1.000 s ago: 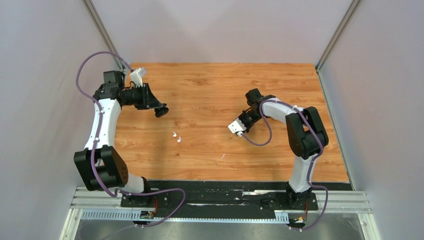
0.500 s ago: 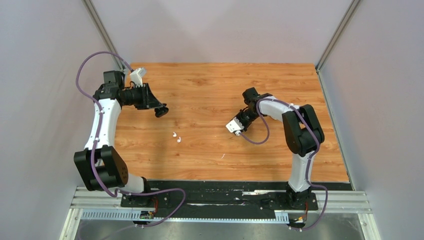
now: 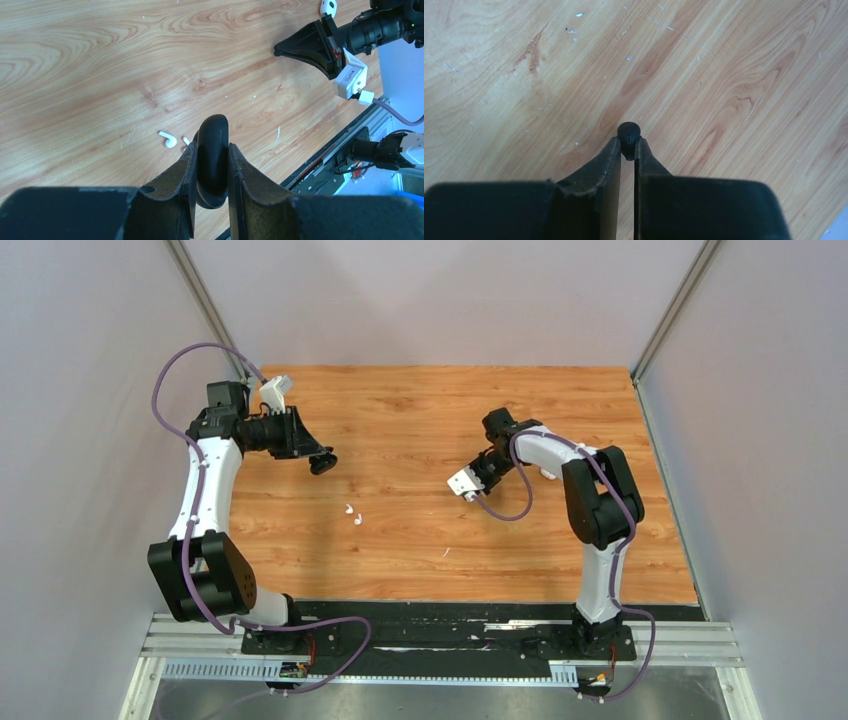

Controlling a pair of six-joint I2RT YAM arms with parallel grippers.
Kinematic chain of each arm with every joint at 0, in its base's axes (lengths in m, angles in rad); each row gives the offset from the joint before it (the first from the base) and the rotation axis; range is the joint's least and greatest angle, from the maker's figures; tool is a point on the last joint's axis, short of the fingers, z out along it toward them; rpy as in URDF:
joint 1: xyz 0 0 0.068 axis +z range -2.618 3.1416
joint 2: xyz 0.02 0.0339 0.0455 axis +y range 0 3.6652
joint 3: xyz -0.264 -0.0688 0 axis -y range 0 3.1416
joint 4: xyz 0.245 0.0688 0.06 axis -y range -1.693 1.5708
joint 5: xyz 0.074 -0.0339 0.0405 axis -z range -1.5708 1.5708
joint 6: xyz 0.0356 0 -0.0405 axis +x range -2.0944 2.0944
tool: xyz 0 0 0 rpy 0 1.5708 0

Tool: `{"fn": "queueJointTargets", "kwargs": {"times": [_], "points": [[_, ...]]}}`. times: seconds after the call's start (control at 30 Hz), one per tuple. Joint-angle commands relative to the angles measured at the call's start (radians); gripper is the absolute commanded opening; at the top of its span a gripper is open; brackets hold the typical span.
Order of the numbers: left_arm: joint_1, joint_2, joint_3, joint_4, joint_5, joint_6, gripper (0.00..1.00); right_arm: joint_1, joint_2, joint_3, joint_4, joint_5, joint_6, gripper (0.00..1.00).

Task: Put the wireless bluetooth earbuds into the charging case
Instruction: Pick up the earbud from the center of the board.

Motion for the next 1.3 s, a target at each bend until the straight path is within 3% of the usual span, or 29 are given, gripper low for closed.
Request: {"fn": "queueJointTargets", "kwargs": {"times": [0.0, 0.23, 0.37, 0.5, 0.63, 0.87, 1.03, 1.27], "points": [[0.006, -0.013, 0.006, 0.027, 0.021, -0.012, 0.0, 0.001, 0.03, 0.061, -0.051, -0.006, 0.075, 0.05], [0.006, -0.013, 0.003, 0.03, 0.024, -0.013, 0.0, 0.015, 0.06, 0.144, -0.092, -0.007, 0.247, 0.07], [0.007, -0.011, 0.001, 0.033, 0.026, -0.017, 0.0, 0.067, 0.106, 0.241, -0.135, 0.071, 0.46, 0.0], [0.005, -0.01, -0.002, 0.035, 0.034, -0.021, 0.0, 0.087, 0.141, 0.373, -0.26, 0.07, 0.624, 0.0], [-0.008, -0.003, -0.015, 0.044, 0.045, -0.021, 0.0, 0.098, 0.108, 0.46, -0.405, 0.053, 0.668, 0.0], [-0.162, 0.069, -0.022, 0.087, 0.065, 0.006, 0.0, 0.156, 0.031, 0.598, -0.582, 0.083, 0.736, 0.0], [-0.282, 0.138, -0.015, 0.194, 0.109, -0.034, 0.0, 0.247, -0.067, 0.606, -0.566, 0.137, 0.797, 0.0], [-0.405, 0.273, 0.079, 0.223, 0.233, -0.056, 0.0, 0.345, -0.095, 0.649, -0.524, 0.166, 0.8, 0.0]]}}
